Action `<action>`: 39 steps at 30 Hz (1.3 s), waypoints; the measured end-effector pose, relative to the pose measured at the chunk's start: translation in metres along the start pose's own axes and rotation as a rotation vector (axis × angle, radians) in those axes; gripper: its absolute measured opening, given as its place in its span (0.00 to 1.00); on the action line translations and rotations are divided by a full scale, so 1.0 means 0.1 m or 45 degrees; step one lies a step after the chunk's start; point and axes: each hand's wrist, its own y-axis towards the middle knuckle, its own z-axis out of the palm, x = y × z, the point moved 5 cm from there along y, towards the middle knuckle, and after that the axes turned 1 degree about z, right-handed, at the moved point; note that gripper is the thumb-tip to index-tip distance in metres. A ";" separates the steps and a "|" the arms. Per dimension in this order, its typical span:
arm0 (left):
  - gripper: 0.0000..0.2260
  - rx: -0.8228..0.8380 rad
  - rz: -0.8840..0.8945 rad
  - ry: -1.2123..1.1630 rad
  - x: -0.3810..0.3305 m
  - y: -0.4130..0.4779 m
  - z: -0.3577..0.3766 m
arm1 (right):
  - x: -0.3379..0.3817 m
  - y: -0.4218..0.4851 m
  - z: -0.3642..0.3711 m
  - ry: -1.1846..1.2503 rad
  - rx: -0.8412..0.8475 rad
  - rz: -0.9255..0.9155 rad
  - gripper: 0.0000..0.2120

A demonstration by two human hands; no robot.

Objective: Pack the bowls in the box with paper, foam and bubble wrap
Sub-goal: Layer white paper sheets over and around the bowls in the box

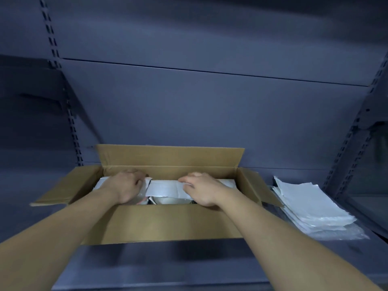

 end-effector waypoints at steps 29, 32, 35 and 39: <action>0.20 0.008 0.239 -0.023 0.09 -0.18 -0.08 | 0.27 0.23 0.21 -0.122 0.110 0.015 0.21; 0.18 -0.045 0.223 -0.092 0.08 -0.19 -0.10 | 0.26 0.24 0.21 -0.122 0.117 0.014 0.22; 0.16 -0.037 0.198 -0.116 0.14 -0.20 -0.10 | 0.25 0.26 0.24 -0.116 0.148 0.025 0.22; 0.17 0.003 0.286 -0.035 0.07 -0.24 -0.14 | 0.25 0.26 0.26 -0.098 0.162 0.030 0.22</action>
